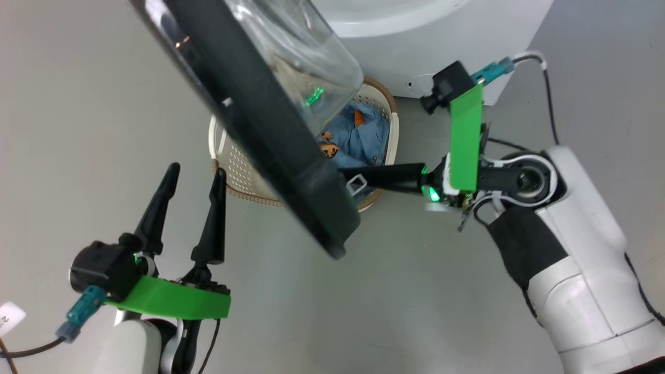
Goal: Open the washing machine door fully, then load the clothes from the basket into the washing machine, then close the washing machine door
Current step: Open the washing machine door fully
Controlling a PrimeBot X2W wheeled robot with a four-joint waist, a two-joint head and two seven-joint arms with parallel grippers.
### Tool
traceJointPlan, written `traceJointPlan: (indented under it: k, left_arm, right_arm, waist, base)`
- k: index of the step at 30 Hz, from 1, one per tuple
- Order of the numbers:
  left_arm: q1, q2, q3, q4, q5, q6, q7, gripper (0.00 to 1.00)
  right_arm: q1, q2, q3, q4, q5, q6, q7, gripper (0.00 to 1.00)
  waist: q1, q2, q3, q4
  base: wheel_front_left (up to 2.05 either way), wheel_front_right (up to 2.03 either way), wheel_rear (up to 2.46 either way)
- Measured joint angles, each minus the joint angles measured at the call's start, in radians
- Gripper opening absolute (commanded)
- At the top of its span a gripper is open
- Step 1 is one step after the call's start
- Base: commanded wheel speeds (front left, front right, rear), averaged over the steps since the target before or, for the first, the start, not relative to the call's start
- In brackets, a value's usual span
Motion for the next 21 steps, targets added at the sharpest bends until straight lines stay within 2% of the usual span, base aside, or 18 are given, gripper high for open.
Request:
traceJointPlan:
  k: [9,21]
  left_arm:
    - [0.004,0.000,0.003,0.001,0.000,0.001,0.000,1.00]
    - [0.005,0.000,0.009,0.004,0.000,0.001,0.000,1.00]
  right_arm:
    - [0.007,0.000,0.138,0.011,0.081,0.000,-0.074,0.00]
    - [0.009,-0.001,0.264,0.026,0.146,0.000,-0.141,0.00]
  waist:
    - [0.0000,0.0000,-0.009,0.004]
    - [0.0001,0.0000,-0.018,0.014]
  base:
    - [0.00,0.00,0.00]
    - [0.00,0.00,0.00]
